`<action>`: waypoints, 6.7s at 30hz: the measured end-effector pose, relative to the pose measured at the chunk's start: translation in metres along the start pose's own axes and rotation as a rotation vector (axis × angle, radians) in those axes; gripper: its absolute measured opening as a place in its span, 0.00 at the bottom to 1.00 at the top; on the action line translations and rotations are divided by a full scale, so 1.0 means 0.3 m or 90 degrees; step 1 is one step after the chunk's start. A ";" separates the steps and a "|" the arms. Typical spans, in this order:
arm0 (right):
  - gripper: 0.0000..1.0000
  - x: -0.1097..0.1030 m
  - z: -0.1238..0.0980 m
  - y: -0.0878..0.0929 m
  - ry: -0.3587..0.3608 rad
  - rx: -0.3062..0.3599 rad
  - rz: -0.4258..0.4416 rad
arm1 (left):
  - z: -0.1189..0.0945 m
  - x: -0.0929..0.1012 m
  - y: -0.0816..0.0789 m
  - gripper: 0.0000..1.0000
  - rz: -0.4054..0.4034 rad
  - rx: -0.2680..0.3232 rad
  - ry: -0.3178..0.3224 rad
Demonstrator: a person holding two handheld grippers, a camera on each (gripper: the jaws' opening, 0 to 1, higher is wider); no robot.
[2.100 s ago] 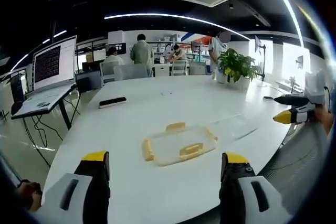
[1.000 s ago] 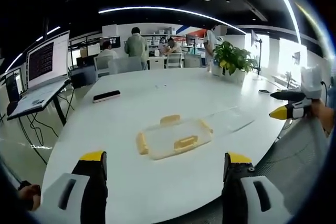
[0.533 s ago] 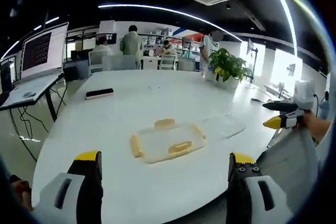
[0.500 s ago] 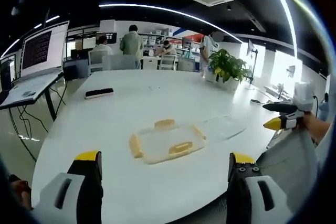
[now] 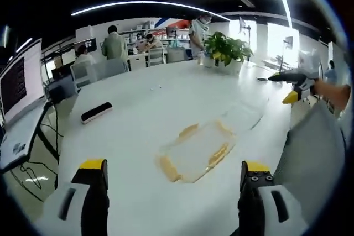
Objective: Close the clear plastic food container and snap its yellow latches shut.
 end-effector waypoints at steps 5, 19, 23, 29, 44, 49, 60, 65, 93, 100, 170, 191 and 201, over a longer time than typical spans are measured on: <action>0.76 -0.016 0.112 -0.078 -0.093 -0.007 -0.060 | 0.067 -0.070 0.000 0.92 0.107 -0.049 0.052; 0.75 -0.065 0.331 -0.093 -0.268 -0.152 -0.155 | 0.216 -0.141 0.056 0.93 0.254 -0.172 0.252; 0.68 -0.057 0.385 -0.071 -0.289 -0.186 -0.201 | 0.255 -0.135 0.050 0.92 0.247 -0.173 0.290; 0.74 -0.065 0.460 -0.040 -0.328 -0.247 -0.231 | 0.310 -0.115 0.068 0.92 0.325 -0.190 0.366; 0.67 -0.108 0.588 0.023 -0.405 -0.306 -0.266 | 0.418 -0.060 0.100 0.77 0.357 -0.204 0.459; 0.64 -0.106 0.610 0.050 -0.408 -0.328 -0.303 | 0.425 -0.067 0.099 0.72 0.388 -0.206 0.461; 0.53 -0.136 0.658 0.055 -0.428 -0.336 -0.343 | 0.419 -0.040 0.090 0.67 0.420 -0.201 0.476; 0.49 -0.149 0.663 0.056 -0.441 -0.352 -0.351 | 0.424 -0.035 0.082 0.62 0.424 -0.207 0.478; 0.37 -0.141 0.663 0.048 -0.401 -0.413 -0.369 | 0.428 -0.053 0.059 0.34 0.435 -0.249 0.472; 0.36 -0.144 0.664 0.048 -0.399 -0.415 -0.369 | 0.423 -0.051 0.061 0.33 0.431 -0.245 0.469; 0.35 0.074 0.322 -0.109 -0.375 -0.334 -0.407 | 0.328 0.156 -0.293 0.33 0.429 -0.233 0.416; 0.35 0.409 0.163 0.037 -0.371 -0.349 -0.378 | 0.558 0.433 -0.467 0.33 0.441 -0.249 0.437; 0.35 0.506 0.120 0.082 -0.359 -0.349 -0.350 | 0.654 0.493 -0.529 0.33 0.464 -0.251 0.459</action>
Point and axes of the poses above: the point that each gripper's makers call its tool centre point, and the gripper's own axes: z roughly forward along the fingers, x roughly to its right, y roughly out of its underside, the point moved 7 cm from there along -z, roughly backward along the fingers, and after that the axes turned 10 degrees about z, right-handed, at the moved point
